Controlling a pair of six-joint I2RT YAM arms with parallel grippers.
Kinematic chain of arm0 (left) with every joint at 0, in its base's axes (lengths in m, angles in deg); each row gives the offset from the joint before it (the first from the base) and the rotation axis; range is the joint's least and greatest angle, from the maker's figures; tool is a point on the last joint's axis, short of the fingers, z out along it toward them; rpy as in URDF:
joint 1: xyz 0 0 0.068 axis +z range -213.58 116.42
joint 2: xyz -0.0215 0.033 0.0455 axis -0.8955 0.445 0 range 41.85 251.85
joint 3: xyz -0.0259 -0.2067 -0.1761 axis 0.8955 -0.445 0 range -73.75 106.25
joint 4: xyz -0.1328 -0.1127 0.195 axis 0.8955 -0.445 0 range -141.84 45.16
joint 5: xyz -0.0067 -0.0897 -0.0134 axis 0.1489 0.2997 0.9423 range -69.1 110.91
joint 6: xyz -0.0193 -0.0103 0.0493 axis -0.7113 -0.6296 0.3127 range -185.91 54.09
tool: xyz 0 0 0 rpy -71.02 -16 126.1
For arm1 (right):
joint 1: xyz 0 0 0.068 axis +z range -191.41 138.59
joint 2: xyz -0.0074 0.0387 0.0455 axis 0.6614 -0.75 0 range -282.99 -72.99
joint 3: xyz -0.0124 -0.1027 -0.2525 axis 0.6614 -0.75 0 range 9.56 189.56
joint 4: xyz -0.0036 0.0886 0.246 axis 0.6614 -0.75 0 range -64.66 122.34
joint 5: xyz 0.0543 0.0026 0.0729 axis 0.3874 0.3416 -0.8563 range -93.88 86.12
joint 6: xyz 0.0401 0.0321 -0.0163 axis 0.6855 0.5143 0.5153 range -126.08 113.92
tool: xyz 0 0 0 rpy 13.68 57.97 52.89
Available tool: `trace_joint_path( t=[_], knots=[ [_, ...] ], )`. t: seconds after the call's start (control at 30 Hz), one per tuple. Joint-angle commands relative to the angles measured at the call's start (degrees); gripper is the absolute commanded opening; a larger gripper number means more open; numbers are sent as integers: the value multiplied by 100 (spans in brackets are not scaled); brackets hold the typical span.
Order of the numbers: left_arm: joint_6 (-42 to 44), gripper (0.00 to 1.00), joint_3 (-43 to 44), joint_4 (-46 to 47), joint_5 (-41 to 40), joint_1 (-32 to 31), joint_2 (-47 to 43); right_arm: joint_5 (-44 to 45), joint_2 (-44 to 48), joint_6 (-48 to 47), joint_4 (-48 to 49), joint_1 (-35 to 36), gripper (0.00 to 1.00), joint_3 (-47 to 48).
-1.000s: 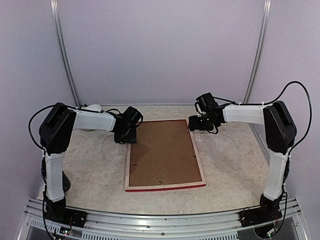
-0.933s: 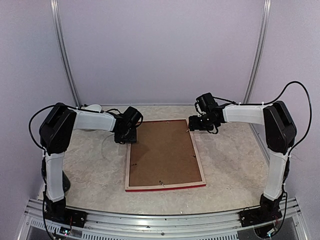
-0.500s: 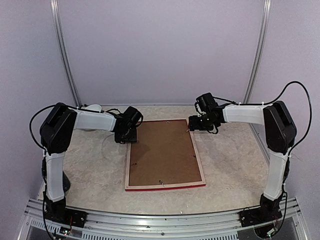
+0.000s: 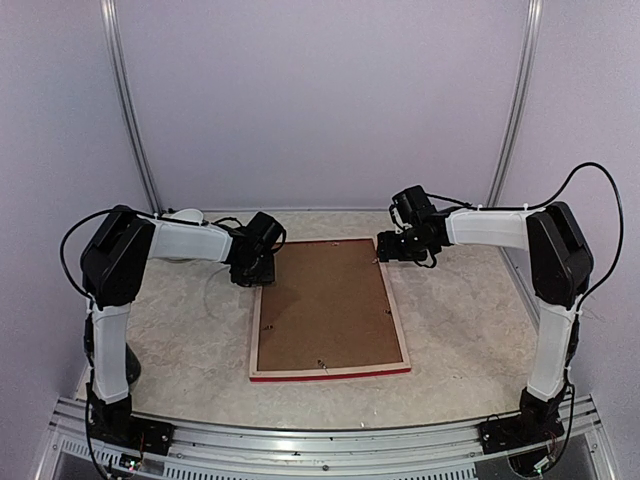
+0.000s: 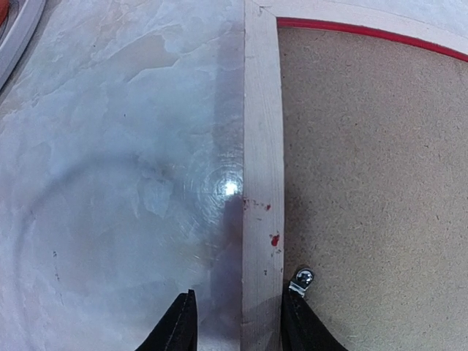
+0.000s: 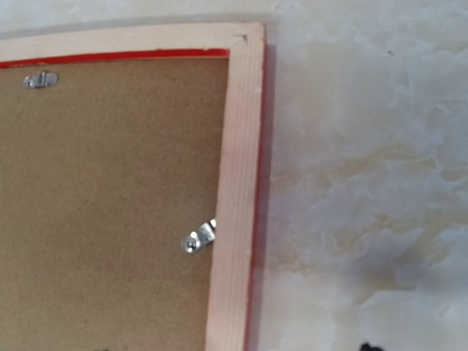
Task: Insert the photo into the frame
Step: Press the fastener at the center of the board.
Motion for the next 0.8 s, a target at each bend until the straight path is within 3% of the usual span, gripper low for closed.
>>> trace_joint_path(
  t=[0.0,0.2,0.77],
  knots=[
    [-26,36,-43,-150,-66,88,307,-10,127,-59,22,18,73,49],
    [-58,31,-122,-62,-102,93,234,-19,117,-40,50,22,73,27],
    [42,40,-338,468,-27,40,-524,-62,143,1,79,20,73,-6]
  ],
)
